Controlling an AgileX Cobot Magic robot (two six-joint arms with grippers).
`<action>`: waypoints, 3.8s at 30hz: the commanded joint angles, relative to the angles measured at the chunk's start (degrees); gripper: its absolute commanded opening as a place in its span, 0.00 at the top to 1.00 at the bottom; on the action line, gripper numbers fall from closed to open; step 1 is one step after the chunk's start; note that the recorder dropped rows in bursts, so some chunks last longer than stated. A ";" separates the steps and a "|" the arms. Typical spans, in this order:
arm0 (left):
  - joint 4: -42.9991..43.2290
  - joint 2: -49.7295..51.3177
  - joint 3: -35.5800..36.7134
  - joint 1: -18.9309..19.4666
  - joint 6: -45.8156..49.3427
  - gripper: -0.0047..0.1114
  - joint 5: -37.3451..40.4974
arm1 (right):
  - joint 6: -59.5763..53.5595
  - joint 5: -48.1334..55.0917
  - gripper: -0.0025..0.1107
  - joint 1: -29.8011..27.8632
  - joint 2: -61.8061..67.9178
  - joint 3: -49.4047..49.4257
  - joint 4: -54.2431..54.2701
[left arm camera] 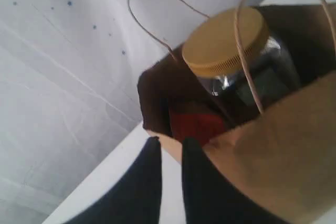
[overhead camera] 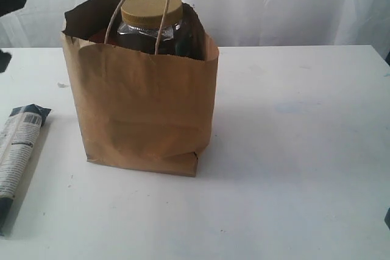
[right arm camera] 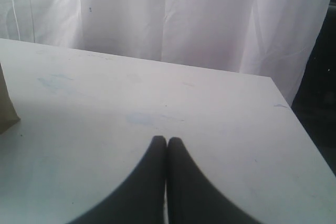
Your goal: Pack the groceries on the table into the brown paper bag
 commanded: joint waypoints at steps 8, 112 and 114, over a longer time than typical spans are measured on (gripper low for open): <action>31.73 -0.34 0.06 0.10 -16.35 0.96 29.91 | 0.16 -0.35 0.98 0.11 0.22 0.13 0.09; -0.59 24.19 11.15 20.85 -32.58 0.05 -5.18 | 0.16 -0.35 0.98 0.11 0.22 0.13 0.15; -0.23 26.13 9.68 22.03 -33.23 0.05 -6.51 | 0.16 -0.35 0.98 0.11 0.22 0.13 0.15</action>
